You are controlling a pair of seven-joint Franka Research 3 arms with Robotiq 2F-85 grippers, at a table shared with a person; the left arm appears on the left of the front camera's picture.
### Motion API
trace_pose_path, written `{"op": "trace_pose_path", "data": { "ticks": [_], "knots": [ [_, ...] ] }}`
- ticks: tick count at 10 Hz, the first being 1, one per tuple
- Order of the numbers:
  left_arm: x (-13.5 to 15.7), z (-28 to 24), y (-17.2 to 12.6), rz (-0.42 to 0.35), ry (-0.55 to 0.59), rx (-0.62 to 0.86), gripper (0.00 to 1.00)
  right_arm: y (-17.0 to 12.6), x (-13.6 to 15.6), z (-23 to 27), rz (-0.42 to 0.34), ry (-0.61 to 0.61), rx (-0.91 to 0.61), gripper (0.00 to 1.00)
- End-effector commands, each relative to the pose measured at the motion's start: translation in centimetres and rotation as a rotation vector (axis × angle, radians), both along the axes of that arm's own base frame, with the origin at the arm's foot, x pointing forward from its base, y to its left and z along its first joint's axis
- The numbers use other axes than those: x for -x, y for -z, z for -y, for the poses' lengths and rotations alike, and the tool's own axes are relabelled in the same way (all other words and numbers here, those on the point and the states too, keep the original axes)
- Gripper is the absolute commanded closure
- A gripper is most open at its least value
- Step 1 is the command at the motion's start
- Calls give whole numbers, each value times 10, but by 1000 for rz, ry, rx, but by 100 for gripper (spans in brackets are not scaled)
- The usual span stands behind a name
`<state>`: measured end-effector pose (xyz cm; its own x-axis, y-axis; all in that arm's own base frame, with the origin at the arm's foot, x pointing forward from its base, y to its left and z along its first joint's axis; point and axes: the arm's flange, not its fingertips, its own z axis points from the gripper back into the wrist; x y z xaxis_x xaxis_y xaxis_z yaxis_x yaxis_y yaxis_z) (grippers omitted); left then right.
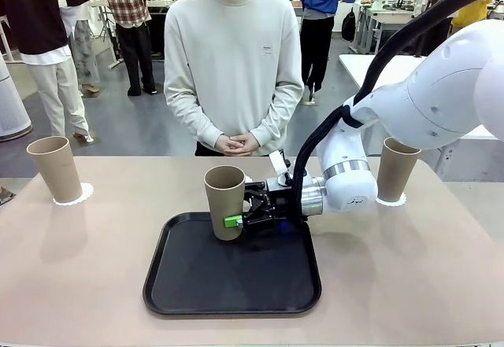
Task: Place coasters on the table and set cups on them.
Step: Take one Reusable plastic cup from the Flat Tray and place it on a coaster set by the human.
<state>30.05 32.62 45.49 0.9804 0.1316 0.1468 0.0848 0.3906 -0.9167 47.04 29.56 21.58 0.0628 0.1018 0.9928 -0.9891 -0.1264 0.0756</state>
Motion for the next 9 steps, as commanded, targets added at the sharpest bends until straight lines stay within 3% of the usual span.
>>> {"op": "trace_pose_path", "data": {
  "ticks": [1,3,4,5,6,9],
  "knots": [
    [1,0,-3,-11,-9,5,0,3,-6,-4,9,-59,0,33],
    [1,0,-3,-11,-9,5,0,2,-5,-3,4,-52,9,92],
    [1,0,-3,-11,-9,5,0,0,-4,-2,20,-55,19,65],
    [1,0,-3,-11,-9,5,0,-5,-2,-1,31,-53,24,100],
    [1,0,-3,-11,-9,5,0,-17,3,-1,30,-33,22,84],
    [1,0,-3,-11,-9,5,0,-94,17,5,110,-11,19,84]
  ]
}}
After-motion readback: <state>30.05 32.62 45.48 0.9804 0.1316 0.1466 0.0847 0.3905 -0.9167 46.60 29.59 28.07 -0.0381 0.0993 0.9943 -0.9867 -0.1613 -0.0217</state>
